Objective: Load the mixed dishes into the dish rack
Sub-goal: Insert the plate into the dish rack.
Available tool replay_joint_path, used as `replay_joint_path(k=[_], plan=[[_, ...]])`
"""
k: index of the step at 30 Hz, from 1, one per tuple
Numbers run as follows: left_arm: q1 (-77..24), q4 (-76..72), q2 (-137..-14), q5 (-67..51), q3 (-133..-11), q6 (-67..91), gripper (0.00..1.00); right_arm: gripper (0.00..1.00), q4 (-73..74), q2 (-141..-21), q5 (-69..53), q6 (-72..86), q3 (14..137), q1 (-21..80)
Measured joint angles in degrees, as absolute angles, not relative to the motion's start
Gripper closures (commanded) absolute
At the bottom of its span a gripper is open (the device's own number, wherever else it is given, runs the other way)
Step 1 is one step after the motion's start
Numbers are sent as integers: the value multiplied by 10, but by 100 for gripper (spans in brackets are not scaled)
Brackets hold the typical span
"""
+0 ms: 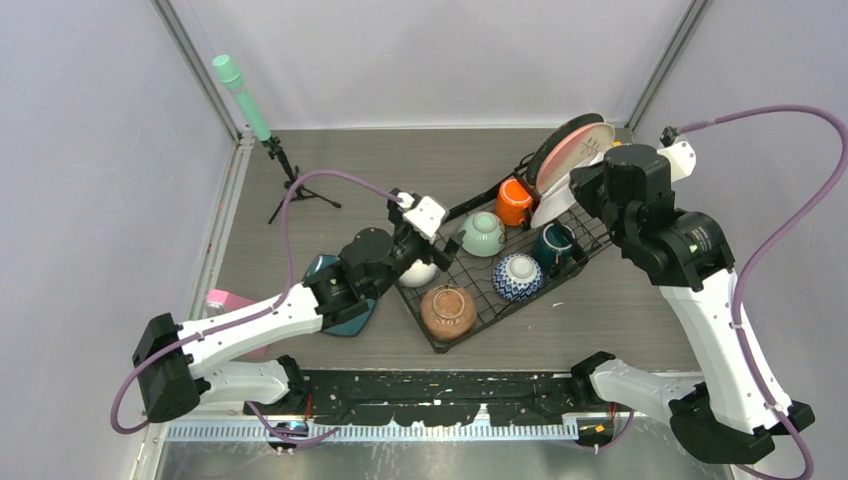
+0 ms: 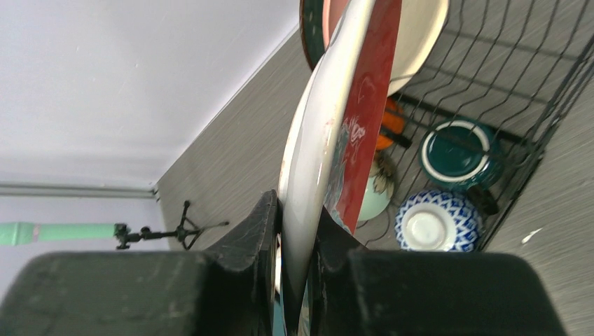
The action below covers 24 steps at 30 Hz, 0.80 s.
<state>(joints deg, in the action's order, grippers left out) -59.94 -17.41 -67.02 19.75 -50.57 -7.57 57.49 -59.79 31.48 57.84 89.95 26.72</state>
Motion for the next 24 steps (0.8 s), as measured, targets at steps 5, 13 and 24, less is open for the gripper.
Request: replay_joint_path(k=[5,13,24], plan=[[-531,-127,-646,164,-486,1,0,100,593,-635,330,529,956,231],[-454,-50,-588,139,-451,103,0,100,597,-717,255,497,971,89],[-382,77,-527,164,-422,182,0,100,550,-795,199,484,940,32]])
